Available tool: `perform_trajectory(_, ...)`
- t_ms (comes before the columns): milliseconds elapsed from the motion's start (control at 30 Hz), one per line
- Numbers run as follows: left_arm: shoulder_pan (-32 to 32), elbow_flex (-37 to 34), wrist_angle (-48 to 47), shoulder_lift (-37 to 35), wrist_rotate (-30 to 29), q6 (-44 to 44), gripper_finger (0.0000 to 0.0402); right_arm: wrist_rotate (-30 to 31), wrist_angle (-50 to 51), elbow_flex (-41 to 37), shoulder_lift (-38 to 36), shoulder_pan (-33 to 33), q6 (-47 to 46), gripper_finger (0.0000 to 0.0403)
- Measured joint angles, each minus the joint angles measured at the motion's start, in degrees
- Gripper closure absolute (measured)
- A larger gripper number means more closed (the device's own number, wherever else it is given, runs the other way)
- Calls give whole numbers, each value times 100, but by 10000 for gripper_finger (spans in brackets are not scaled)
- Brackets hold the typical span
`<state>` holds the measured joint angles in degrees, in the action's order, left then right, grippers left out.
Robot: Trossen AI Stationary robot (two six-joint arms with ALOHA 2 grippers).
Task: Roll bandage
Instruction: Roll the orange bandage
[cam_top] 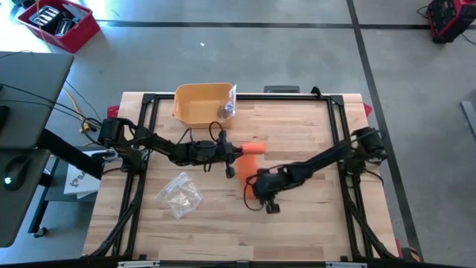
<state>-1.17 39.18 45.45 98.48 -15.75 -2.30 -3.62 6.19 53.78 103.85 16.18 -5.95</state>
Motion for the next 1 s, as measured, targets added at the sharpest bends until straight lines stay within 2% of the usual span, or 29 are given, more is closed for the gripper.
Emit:
perform_trajectory(100,0,0,-210,0,7,16,390,89,-47,8,-562,240,-63,402)
perform_trajectory(267,-40,0,-426,0,17,166,390,931,-108,13,-1543,631,86,403)
perform_trajectory(367,-104,0,-414,0,172,225,390,1899,-122,22,-2096,797,247,403)
perform_trajectory(567,-340,0,-397,0,967,442,390,3995,66,26,-2824,751,404,403)
perform_trajectory(633,-452,0,-404,0,1173,514,390,4497,357,26,-2965,628,340,403)
perform_trajectory(733,-630,0,-406,0,1247,517,390,4940,937,26,-3152,369,22,403)
perform_trajectory(867,-778,0,-416,0,1221,517,390,5113,1968,26,-3230,-95,-671,403)
perform_trajectory(1000,-792,2,-674,0,925,517,390,5508,3263,26,-3233,-639,-1897,403)
